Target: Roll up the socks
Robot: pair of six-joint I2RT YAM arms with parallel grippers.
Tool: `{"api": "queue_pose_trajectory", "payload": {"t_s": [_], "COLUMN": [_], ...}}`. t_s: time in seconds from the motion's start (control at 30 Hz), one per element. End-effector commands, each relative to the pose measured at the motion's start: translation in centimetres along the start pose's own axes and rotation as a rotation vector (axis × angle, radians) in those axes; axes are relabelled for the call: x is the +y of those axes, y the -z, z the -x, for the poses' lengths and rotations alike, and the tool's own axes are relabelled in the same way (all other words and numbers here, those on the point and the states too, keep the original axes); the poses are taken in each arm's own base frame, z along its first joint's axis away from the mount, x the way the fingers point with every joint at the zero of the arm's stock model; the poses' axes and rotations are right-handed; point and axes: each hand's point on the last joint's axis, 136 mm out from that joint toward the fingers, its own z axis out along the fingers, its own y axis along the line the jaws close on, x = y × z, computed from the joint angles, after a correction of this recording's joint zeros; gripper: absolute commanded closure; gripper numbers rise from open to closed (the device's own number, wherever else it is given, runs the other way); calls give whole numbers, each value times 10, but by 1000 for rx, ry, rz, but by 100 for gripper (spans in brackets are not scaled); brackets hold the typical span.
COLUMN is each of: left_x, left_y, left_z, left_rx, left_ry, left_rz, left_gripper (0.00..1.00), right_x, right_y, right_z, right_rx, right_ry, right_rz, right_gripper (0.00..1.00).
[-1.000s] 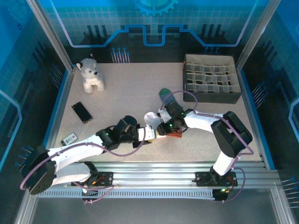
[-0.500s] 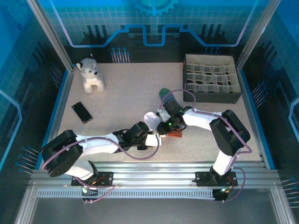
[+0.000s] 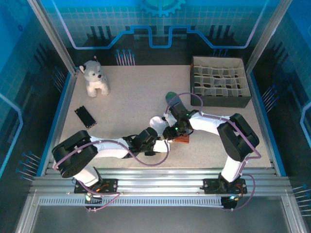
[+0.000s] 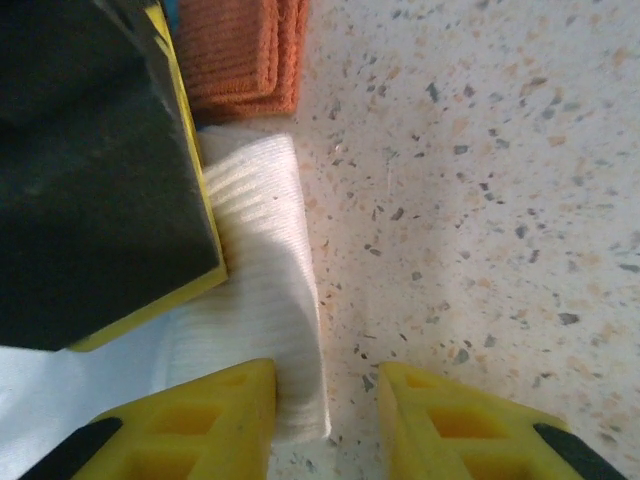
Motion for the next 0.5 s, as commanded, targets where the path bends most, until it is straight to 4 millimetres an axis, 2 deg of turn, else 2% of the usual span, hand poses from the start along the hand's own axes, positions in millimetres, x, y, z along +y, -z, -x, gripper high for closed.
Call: {"api": "queue_pose_trajectory", "payload": {"t_s": [0.0,0.23,0.47], "left_x": [11,22,30], "left_y": [-7,-8,2], "left_z": [5,6,9], "left_rx": [10,5,-33], "left_ry": [-20,-29,-23], "left_rz": [39,94,136], "left_gripper": [68,64,60], "right_x": [-18,-18,-21], "right_y": [-18,-22,-21], "right_z": [-47,-52,-52], "right_rx": [181,210,217], "right_ry": [-51,-67,-83], "right_rz": [-48,-22,-23], "right_gripper": [71,71,71]}}
